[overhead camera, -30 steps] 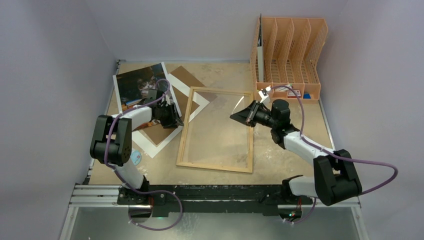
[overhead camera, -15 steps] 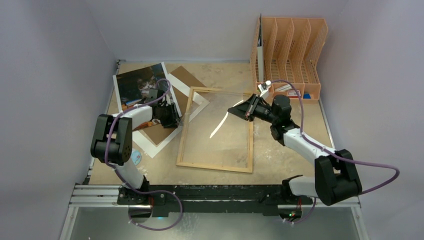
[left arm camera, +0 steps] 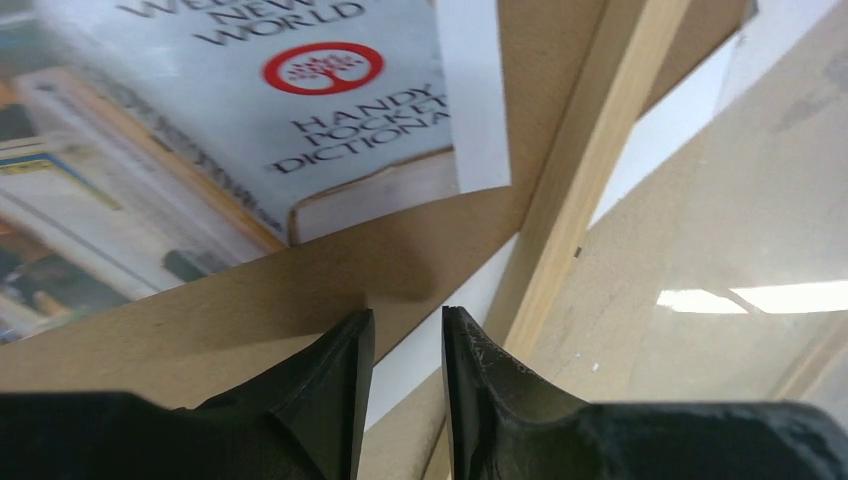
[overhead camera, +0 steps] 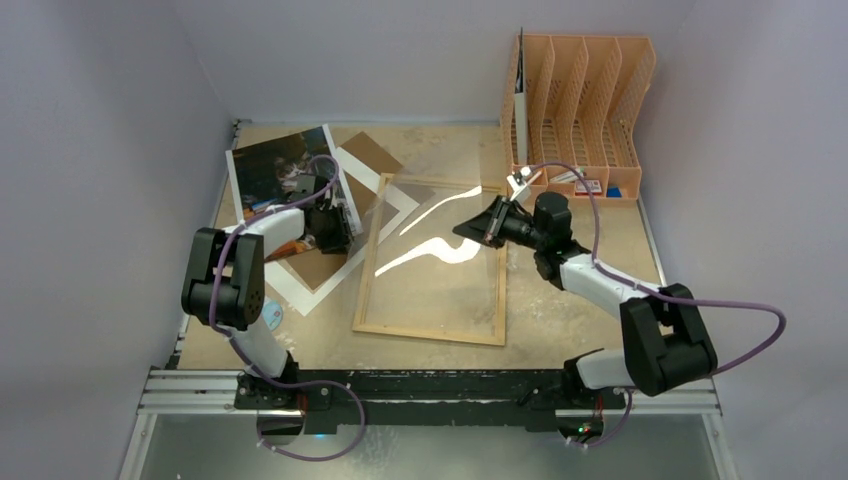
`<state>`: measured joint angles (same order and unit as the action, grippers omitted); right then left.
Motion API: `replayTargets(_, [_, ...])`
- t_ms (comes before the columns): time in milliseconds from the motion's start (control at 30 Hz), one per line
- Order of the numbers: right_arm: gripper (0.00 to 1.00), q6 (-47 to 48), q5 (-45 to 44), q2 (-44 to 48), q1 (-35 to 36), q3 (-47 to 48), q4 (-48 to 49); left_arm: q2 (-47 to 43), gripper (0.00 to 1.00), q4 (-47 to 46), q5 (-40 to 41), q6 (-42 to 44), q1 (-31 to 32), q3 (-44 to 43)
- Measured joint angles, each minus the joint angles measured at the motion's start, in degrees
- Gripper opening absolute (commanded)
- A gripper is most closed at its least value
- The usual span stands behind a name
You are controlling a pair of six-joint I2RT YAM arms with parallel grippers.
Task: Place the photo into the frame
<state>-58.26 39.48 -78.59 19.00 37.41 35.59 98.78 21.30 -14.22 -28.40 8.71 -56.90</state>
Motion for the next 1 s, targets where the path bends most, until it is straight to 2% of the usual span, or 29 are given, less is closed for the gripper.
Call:
replayTargets(67, [0.16,1.4,-0.9,0.11,0.07,-1.77,-1.2,0.0,0.34,1.01,2.71,-0.42,-0.02,-0.55])
replayTargets(333, [0.17,2.25,-6.05,-1.09,0.57,-10.43,-4.7,0.0,0.34,2.6,7.96,-1.55,0.07,-1.38])
replayTargets(400, [0.26,2.27,-7.19,-1.68,0.57,-11.08,-4.9,0.07,0.35,2.75,8.2,-1.55,0.07,-1.49])
replayTargets(500, [0.47,2.71,-8.15,-2.71,0.57,-11.08,-4.85,0.11,0.35,2.73,7.76,-1.49,0.04,-1.53])
replayTargets(567, [0.58,3.28,-8.76,-3.21,0.52,-11.08,-4.87,0.11,0.36,2.75,7.26,-1.36,0.04,-1.6])
replayTargets(700, [0.69,4.22,-9.75,-4.0,0.37,-11.02,-4.61,0.11,0.36,2.78,6.95,-0.94,0.04,-1.6])
replayTargets(767, [0.69,4.87,-10.12,-4.7,0.24,-10.58,-4.39,0.11,0.36,2.78,6.95,-0.92,0.04,-1.6])
replayTargets(833, [0.64,5.62,-10.93,-5.46,0.09,-9.9,-4.39,0.11,0.36,2.78,6.95,-0.92,0.04,-1.6])
replayTargets(1000, [0.34,6.64,-12.96,-7.26,-0.04,-8.79,-3.34,0.11,0.36,2.78,6.95,-0.94,0.04,-1.6])
